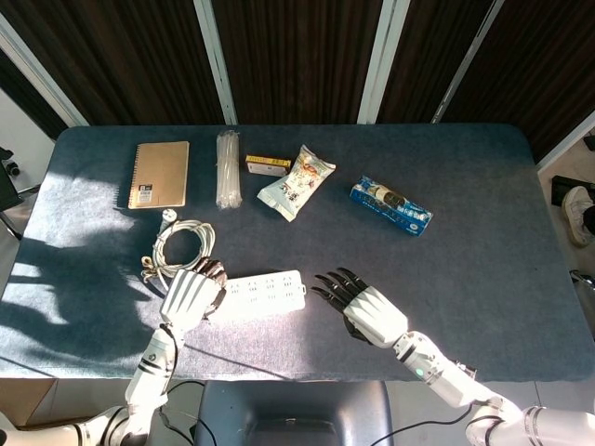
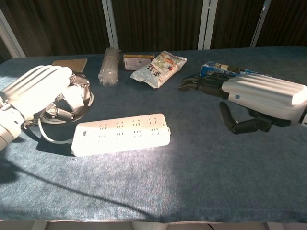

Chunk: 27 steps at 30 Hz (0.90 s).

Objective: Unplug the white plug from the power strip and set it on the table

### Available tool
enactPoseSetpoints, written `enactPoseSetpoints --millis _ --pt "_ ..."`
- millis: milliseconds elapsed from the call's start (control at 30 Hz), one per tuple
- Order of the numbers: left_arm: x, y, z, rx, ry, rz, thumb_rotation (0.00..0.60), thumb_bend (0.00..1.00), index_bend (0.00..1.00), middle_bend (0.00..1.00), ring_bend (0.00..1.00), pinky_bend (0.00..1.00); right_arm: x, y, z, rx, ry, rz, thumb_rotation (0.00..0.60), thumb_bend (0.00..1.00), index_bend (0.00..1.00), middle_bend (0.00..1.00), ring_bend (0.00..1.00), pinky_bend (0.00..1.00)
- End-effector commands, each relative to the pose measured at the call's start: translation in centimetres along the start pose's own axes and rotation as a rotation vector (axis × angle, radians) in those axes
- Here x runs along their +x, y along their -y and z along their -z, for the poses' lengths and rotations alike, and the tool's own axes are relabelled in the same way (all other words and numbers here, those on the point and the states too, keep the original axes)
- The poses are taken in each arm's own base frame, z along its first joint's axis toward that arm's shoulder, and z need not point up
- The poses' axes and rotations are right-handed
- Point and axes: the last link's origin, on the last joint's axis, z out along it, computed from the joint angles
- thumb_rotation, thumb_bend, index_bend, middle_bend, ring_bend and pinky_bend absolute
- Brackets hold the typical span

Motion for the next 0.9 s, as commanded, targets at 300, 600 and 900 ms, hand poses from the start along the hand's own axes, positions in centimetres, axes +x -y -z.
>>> enactPoseSetpoints --millis 300,600,900 --pt "-3.6 6.0 0.8 0.132 0.159 0.035 0.6 0.81 0.37 0.47 0.5 0.72 1.9 -1.4 4.6 -0.064 0.026 0.092 0.6 1.0 0.02 0.11 0.0 0.0" --pt "-2.7 8.0 1.9 0.125 0.198 0.065 0.6 0.5 0.0 0.11 0.15 0.31 2.1 -2.7 6.3 -0.149 0.057 0.131 0.6 0.92 0.0 0.08 0.0 0.0" --pt "3.2 10.5 5.3 0.125 0.206 0.064 0.6 0.4 0.0 0.0 0.0 0.17 4.1 -4.0 12.0 -0.351 0.038 0.162 0.6 0.72 0.0 0.04 0.0 0.0"
